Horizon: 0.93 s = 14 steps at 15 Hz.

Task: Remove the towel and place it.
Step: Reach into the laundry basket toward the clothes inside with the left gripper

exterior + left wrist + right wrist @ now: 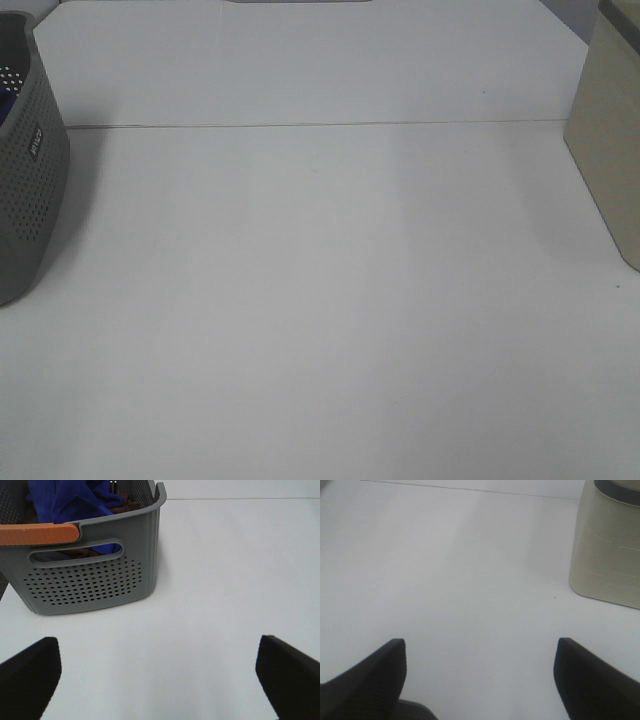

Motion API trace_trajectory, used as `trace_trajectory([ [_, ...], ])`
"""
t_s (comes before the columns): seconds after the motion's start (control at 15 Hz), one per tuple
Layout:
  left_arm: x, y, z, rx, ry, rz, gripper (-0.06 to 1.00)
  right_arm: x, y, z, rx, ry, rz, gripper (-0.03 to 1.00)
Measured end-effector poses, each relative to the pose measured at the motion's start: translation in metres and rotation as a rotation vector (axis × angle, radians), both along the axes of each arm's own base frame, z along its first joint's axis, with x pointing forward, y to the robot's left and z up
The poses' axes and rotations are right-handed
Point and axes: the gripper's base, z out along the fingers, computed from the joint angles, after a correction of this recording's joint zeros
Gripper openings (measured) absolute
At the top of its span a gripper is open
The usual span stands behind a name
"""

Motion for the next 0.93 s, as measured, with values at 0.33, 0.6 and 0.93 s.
trace_trajectory([
  [0.33,0.0000,0.0006,0.0000,0.006,0.000,0.004,0.99,0.0000,0.0000,0.0000,0.000,0.000,0.000,0.79],
  [0.6,0.0000,0.0013,0.0000,0.014,0.000,0.010,0.99,0.0000,0.0000,0.0000,0.000,0.000,0.000,0.79],
  [0.93,0.0000,0.0024,0.0000,0.025,0.000,0.017,0.99,0.0000,0.0000,0.0000,0.000,0.000,0.000,0.79],
])
